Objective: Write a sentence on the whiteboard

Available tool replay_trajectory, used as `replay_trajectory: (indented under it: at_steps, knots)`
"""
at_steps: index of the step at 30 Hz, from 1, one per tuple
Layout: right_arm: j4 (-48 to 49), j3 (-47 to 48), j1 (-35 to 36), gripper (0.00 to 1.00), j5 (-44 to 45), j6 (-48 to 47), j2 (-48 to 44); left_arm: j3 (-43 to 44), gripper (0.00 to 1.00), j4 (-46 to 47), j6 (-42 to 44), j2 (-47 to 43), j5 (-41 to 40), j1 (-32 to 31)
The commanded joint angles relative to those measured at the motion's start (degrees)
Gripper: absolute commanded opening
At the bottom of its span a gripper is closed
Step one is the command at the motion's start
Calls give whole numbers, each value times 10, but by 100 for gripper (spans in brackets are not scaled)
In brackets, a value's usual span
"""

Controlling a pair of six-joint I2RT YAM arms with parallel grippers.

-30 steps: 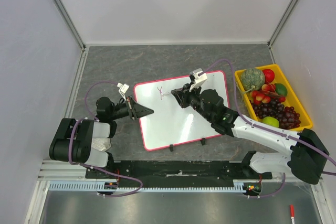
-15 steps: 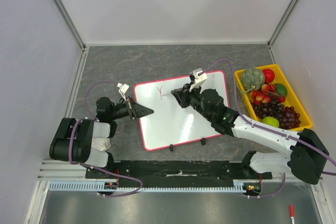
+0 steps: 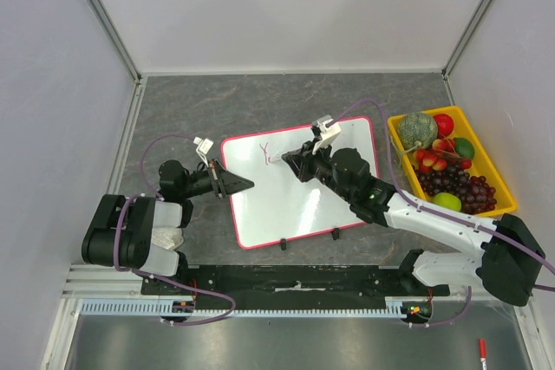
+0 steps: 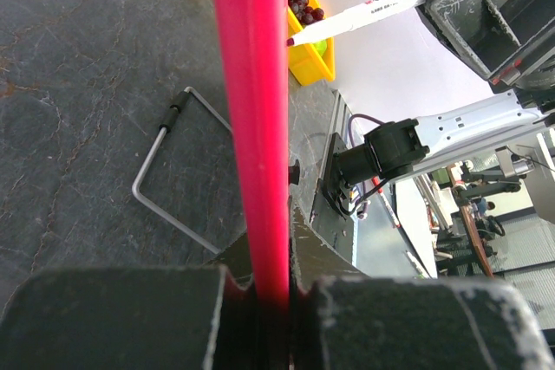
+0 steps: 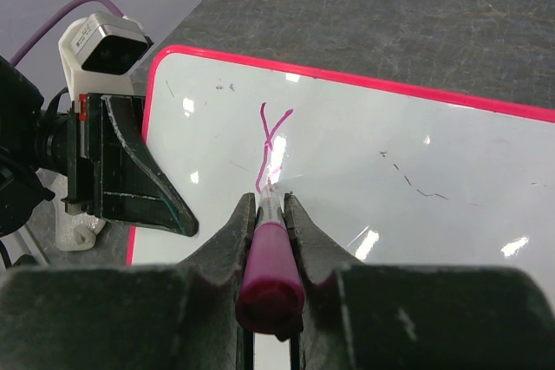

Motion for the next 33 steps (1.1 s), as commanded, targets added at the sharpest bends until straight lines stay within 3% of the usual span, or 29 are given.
replay_trajectory:
  at_steps: [1,18,33]
  knots:
    - [-26,-13,-1,0,15,-6,-17,-9,2,-2,57,10,-13,0]
    - [-14,23,-5,0,75,1,0,-9,2,-1,56,10,-13,0]
    - [-8,41,-5,0,7,19,7,-9,2,1,55,11,-12,0]
